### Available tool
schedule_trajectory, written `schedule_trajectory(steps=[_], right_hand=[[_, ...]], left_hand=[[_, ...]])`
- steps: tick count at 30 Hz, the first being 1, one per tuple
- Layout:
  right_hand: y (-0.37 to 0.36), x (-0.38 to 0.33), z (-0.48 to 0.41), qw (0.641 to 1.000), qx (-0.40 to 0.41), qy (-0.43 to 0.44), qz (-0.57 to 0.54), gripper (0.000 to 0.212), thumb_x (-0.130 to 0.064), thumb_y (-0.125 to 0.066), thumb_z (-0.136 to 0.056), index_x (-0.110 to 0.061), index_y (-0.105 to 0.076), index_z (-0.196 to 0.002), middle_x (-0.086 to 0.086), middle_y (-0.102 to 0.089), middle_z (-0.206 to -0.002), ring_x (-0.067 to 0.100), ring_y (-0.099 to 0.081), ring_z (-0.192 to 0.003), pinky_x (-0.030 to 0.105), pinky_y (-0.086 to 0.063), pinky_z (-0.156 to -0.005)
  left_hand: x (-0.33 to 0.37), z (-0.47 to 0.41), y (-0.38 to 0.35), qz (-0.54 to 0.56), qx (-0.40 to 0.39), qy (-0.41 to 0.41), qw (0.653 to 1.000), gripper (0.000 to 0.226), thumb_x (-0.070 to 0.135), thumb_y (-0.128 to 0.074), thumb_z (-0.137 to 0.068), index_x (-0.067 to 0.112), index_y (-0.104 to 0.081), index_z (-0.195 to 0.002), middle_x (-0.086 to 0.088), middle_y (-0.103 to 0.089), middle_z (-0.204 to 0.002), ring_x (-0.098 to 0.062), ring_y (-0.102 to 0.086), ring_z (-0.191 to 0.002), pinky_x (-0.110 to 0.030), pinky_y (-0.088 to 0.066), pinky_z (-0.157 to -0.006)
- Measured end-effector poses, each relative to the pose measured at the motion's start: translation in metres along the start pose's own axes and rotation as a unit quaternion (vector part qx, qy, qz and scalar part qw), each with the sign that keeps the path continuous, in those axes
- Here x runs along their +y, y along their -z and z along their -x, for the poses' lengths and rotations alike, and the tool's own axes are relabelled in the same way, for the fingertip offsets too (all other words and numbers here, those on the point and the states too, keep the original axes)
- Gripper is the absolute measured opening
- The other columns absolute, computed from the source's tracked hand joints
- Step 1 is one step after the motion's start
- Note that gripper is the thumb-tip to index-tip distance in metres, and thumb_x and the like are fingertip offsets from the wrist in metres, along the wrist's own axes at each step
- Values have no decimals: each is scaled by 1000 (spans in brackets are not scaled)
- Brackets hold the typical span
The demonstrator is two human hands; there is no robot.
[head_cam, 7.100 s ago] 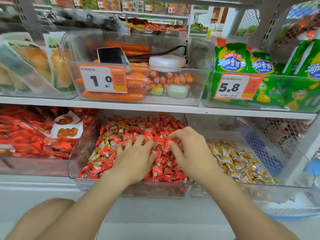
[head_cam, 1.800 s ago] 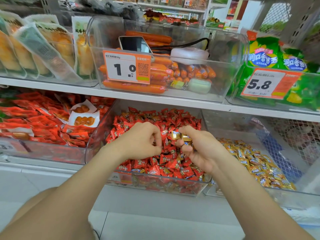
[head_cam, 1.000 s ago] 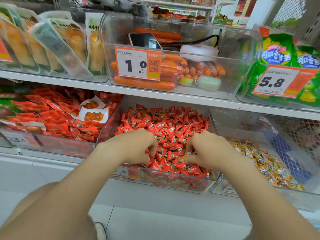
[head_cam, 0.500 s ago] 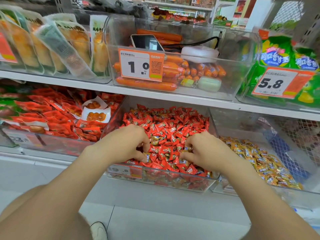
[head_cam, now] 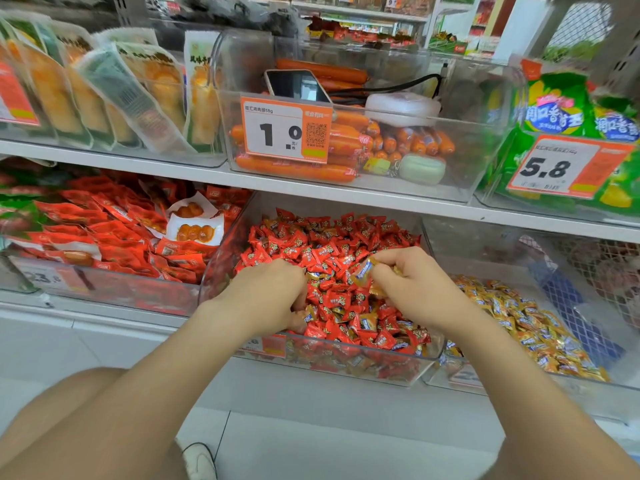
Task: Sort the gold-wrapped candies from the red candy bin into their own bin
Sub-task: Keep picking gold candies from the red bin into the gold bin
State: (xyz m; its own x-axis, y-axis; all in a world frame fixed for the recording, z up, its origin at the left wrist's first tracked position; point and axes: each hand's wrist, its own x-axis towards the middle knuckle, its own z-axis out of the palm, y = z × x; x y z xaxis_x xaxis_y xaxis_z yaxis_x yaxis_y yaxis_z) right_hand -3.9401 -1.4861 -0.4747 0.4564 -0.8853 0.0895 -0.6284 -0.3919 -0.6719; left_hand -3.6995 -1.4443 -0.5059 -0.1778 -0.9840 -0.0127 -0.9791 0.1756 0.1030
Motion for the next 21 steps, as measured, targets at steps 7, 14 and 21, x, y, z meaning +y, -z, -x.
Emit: schedule_trajectory(steps=[7,14,21], right_hand=[[0,7,1,998,17,13,61,62,-50,-55,-105,-8,-45,-61,-2,-37,-47,11,-34,-44,25,-36,-50],[5,10,2,996,-20,-5,82,21,-19,-59,-95,-33,-75,-98,3,-75,-67,10,-55,-43,10,-41,-51],[-5,15,3,933,-40,5,358,29,-62,-69,-91,-35,-75,-100,-7,-69,-94,22,-67,-98,36,-53,-77]], left_hand=[[2,2,10,147,24,1,989,12,36,-56,-88,25,-54,-83,5,-64,-70,-16,-60,-68,-45,-55,-62],[7,-16,12,101,156,38,982,53,55,-50,-102,18,-55,-65,4,-52,-52,-17,-51,-53,-35,-46,-54],[-2,-48,-5,59,95,-58,992,21,15,-60,-106,23,-74,-119,2,-70,-118,-17,-67,-108,-41,-58,-92]])
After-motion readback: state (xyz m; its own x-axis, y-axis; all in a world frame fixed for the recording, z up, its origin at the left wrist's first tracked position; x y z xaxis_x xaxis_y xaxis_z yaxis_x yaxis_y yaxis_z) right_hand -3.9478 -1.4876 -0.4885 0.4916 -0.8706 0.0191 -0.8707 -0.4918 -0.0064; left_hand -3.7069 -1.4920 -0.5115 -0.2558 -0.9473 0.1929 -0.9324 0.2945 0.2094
